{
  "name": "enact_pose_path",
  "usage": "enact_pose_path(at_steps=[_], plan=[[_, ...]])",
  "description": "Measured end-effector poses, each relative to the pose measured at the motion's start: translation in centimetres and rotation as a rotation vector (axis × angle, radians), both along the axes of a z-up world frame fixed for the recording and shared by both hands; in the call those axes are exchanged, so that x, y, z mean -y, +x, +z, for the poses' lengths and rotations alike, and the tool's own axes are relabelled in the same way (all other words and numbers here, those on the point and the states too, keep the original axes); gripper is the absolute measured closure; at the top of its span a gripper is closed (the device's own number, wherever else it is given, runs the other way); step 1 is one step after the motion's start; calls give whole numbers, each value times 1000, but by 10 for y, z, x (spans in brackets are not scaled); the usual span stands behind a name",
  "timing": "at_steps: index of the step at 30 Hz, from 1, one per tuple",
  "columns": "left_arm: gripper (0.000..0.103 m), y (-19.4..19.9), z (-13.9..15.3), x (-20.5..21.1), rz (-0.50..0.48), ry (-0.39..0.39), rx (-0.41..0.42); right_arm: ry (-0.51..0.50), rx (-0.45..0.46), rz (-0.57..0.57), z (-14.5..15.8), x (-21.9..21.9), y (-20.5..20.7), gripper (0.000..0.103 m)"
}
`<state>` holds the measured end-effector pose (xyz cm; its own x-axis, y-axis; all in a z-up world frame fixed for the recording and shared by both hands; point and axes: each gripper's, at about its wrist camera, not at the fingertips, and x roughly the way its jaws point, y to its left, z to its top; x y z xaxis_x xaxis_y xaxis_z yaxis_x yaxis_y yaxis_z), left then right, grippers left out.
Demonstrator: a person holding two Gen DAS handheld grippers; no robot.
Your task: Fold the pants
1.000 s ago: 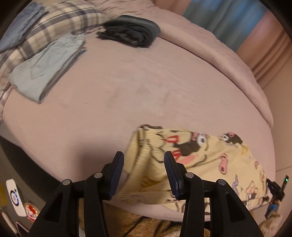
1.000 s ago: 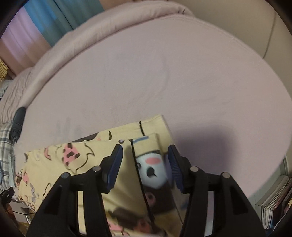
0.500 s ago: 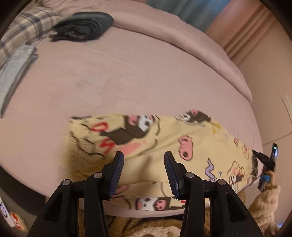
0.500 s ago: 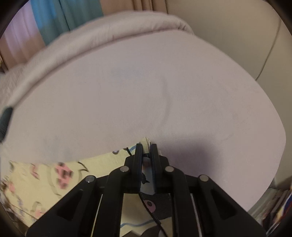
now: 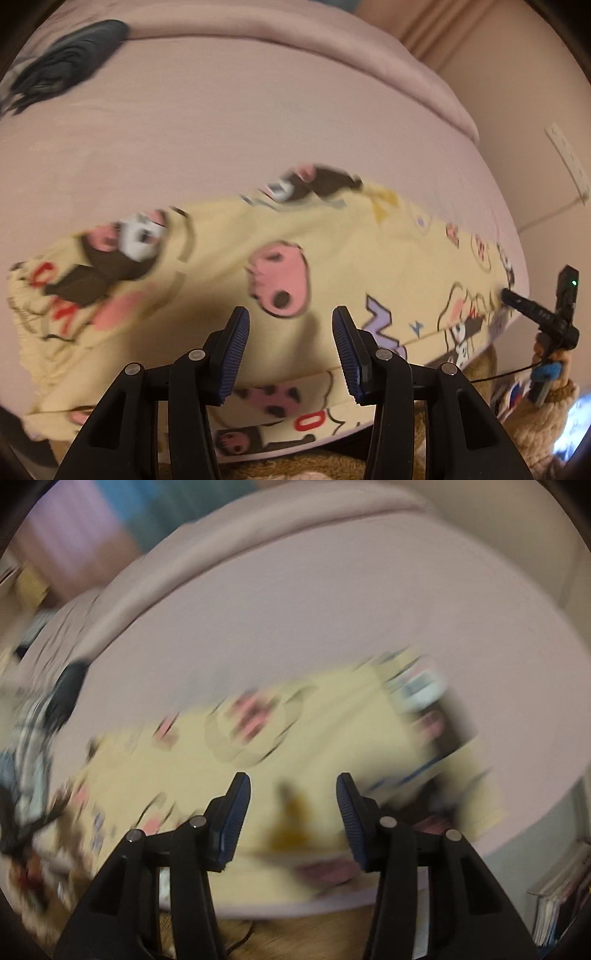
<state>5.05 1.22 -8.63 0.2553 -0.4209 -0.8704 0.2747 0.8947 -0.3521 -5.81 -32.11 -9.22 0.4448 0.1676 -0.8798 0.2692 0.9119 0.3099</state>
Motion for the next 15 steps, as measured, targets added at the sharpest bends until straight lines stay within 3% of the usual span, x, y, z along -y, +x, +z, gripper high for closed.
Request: enact_pose_path(at_steps=[4,8,12,13,15], plan=[[58,-13,-23,2,-36,38,-67,-120,-65,45,-20,-26,-10,58],[58,-39,-27,-17,-34,-6,-121,-87,-120,27,-21,-25,-39,58],[58,-58,-28,-36,-4,-9,-214,-135,-183,-26,-19,-16,-70,57],[58,-59,-25,-36,3,-5,-213,-143,-174,-41,-14,-14,-73,56],[58,-59,-7,-32,1,3,-134,-147,-124,-45,0,-15,-75,55]])
